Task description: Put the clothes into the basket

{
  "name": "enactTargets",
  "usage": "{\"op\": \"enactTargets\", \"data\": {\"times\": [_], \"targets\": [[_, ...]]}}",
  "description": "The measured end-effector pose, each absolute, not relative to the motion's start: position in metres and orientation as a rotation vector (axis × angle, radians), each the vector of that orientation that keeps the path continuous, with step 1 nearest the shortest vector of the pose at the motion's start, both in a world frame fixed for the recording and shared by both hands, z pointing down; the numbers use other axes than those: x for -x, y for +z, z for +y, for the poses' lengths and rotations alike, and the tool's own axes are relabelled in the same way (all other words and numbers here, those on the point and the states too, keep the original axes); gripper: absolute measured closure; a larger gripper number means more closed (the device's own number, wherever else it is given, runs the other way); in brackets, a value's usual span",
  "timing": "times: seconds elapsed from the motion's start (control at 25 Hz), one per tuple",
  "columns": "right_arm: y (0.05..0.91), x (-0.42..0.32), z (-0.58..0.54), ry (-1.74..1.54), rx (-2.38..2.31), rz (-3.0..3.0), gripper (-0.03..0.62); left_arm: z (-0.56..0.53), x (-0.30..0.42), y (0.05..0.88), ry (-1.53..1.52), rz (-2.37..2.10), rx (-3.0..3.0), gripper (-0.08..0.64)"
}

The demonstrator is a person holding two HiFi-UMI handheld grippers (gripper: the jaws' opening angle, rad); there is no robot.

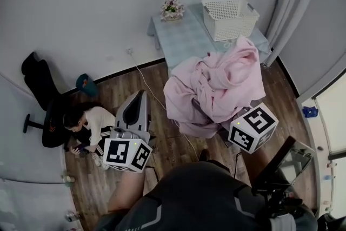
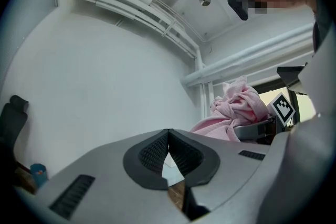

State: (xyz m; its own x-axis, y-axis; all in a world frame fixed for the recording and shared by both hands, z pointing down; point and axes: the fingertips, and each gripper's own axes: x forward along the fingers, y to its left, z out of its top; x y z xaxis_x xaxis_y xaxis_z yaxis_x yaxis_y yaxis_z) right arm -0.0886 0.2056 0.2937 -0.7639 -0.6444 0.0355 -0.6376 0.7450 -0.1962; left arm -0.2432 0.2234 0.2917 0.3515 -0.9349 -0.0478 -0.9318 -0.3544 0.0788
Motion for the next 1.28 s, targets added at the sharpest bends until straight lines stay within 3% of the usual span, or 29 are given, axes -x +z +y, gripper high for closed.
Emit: {"op": "enactTargets", "data": {"times": [0.4, 0.72, 1.28], "targets": [[0.289, 0.076, 0.2, -0.299, 1.16, 2.85, 0.206, 0.201, 0.225, 0.279, -0.172, -1.621, -2.646, 0.551], [0.3, -0.008, 0.127, -0.353, 1.24, 2.774, 0.206, 0.122, 0.148, 0.293, -0.047, -1.545, -2.669, 0.551], [0.292, -0.048, 0.032, -0.301, 1.487, 2.687, 0.206, -0.005, 0.108, 0.293, -0.108, -1.334, -2.762, 0.551]]}}
